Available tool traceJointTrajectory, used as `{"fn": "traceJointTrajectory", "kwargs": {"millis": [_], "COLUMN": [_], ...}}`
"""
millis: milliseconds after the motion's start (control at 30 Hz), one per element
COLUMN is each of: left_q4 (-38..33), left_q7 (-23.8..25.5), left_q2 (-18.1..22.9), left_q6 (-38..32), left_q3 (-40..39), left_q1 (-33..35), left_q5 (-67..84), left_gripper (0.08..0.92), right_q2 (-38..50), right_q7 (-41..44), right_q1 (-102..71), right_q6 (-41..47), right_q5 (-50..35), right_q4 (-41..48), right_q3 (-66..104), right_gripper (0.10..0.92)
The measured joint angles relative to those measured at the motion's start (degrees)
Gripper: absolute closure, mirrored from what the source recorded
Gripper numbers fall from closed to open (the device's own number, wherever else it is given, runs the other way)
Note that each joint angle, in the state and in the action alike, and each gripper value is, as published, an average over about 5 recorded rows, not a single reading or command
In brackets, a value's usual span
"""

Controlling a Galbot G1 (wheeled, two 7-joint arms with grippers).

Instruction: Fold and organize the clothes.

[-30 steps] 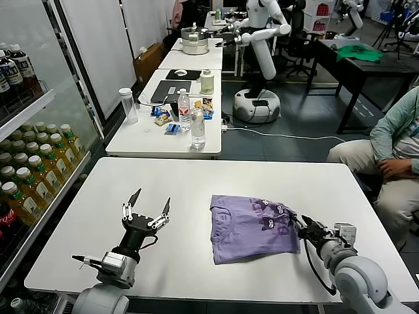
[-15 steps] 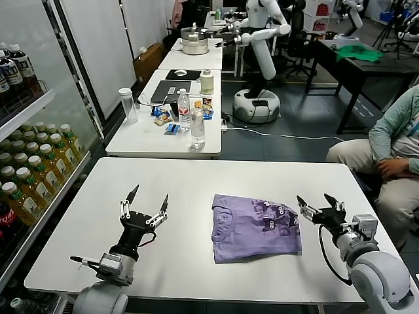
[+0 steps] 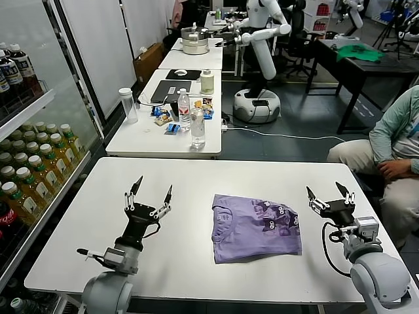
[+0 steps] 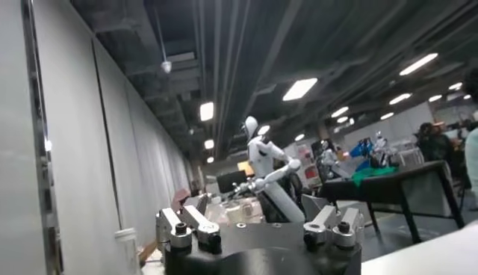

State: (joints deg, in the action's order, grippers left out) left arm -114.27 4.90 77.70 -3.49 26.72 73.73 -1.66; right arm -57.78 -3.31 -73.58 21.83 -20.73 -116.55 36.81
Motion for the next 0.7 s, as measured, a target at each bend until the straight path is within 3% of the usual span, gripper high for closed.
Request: {"fn": "traceJointTrajectory", "kwargs": {"millis": [333,700], "left_q4": [3.91,3.75], "left_q7": [-0.12,-0.96], "left_q2": [0.86,0.55], "left_q6": [0.16,2.56], "left_q3": [-0.07,1.03], "left_q1": [-5.22,-6.44], "left_q5": [0.55,0.32], "left_gripper": [0.177,0.177], "right_q2": [-0.47,-0.53], "right_q7": [1.80,2.35], "right_q1": [0.29,2.57], "right_q6": [-4.41,-6.09], "right_q5": [4.51,6.50], "right_q4": [3.59,5.34], "right_q3": [0.81,-0.74], "right_gripper": [0.203,0.203]}}
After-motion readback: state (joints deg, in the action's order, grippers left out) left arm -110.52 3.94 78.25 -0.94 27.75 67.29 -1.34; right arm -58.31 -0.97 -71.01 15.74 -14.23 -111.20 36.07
